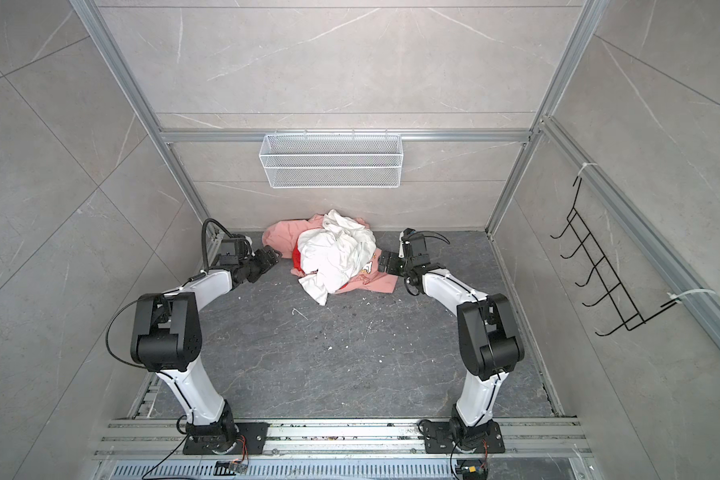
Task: Pick out a specific cloth from the pile
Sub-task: 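Reach both grippers toward the clothes pile, left gripper toward the red cloth, then close the left gripper on the red fleece cloth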
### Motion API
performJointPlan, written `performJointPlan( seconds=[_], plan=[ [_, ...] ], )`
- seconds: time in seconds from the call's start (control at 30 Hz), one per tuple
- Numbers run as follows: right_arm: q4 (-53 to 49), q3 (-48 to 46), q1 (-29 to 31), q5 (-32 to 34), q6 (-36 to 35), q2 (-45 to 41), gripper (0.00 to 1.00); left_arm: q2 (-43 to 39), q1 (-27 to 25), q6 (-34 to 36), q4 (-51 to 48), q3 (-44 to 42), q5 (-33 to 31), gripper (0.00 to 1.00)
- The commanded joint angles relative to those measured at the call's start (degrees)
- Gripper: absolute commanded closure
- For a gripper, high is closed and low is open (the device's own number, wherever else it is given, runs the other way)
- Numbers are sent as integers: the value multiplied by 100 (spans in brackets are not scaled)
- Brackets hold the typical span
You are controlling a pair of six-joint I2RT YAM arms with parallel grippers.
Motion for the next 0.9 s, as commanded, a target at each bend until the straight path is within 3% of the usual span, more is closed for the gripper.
performJointPlan(
  seconds=[0.0,0.27,0.57,0.87],
  plan=[
    [-798,457,28,-197,-223,214,0,176,-20,-382,332,276,596,14],
    [-736,725,42,-1103,-123,335,4,716,-62,-710,837,546,1247,29],
    [-676,707,43,-1119,-84,257,4,1320,-65,-944,1354,830,1580,35],
    [-630,684,50,-1101,0,275,4,1840,-55,-1375,1841,948,1876,49]
  ],
)
